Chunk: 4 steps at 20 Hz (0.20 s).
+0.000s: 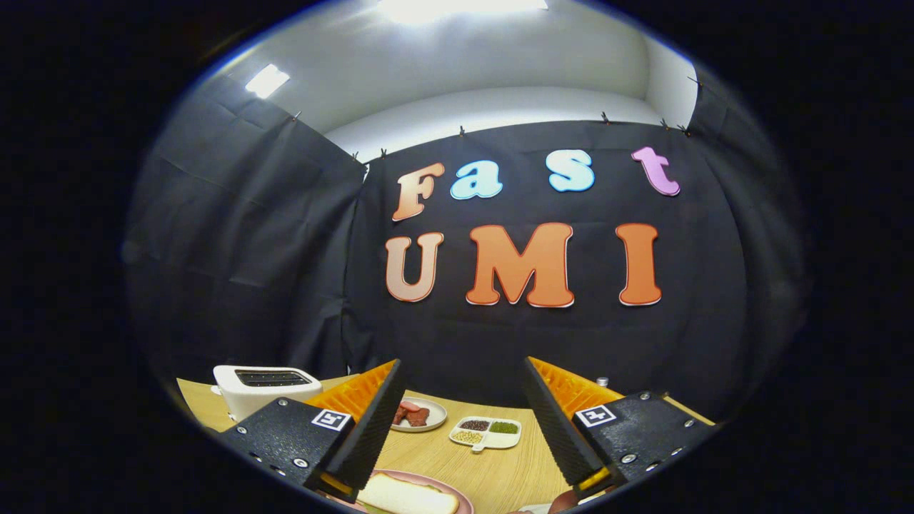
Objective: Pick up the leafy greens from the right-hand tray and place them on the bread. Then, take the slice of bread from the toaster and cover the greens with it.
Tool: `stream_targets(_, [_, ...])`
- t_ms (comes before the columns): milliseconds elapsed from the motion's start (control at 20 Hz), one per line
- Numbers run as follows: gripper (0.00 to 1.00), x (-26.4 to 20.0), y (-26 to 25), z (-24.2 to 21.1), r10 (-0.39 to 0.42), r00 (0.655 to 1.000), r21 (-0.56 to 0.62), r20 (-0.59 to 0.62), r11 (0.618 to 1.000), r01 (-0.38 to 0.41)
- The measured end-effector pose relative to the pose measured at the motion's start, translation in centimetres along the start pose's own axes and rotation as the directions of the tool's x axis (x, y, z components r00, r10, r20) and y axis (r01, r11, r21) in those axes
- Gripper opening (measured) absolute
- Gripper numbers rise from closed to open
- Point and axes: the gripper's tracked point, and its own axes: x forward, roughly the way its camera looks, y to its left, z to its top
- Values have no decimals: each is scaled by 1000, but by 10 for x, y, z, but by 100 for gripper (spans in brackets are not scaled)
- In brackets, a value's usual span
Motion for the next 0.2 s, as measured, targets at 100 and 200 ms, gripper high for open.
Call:
stream_targets(100, [98,-1,0,9,-9,1000,4,25,1000,9])
stream_targets(200, [98,0,2,15,-11,999,26,48,1000,9])
